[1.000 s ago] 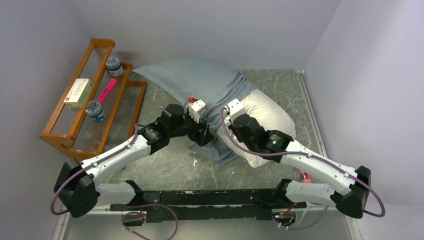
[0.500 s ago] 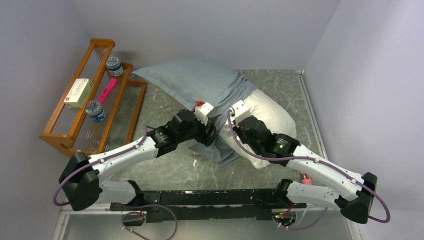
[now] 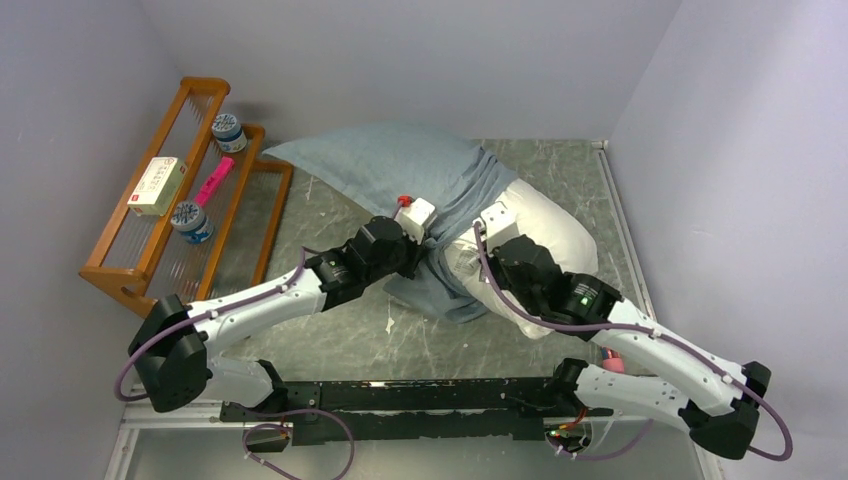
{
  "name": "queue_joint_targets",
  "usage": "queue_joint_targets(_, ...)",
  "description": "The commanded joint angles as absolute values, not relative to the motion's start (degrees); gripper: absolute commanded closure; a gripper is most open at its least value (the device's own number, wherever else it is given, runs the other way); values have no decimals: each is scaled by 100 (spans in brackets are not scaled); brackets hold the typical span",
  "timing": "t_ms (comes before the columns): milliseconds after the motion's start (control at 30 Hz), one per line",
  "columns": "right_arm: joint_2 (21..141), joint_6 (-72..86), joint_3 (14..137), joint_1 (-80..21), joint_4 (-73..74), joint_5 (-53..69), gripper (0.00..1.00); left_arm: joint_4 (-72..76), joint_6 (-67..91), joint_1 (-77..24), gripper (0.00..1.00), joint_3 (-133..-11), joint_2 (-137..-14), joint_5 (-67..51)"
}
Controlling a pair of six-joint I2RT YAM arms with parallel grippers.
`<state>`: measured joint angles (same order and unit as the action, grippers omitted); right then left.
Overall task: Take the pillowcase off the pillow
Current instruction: Remove the pillow from the pillowcase.
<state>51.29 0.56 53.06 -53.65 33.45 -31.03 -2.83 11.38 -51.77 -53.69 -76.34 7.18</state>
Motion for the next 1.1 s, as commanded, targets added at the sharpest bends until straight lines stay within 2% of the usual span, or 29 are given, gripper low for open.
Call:
queue_joint_targets(0, 4552, 90, 5562, -5289, 3401, -3858, 100, -181, 939, -5173, 95, -5790, -7673, 1484)
queue_joint_targets(400, 3800, 76, 5669, -5288, 3517, -4151, 100, -393, 672, -4957, 95, -6129, -8110, 3328)
queue_joint_targets(800, 3255, 121, 5744, -5290, 3471, -3892, 100, -506, 406, -3639, 95, -7197, -8640, 2872)
queue_joint_targets(1067, 3310, -31, 5668, -5285, 3134, -2792, 100, -388, 376, -3027, 95, -7127, -8866, 2822)
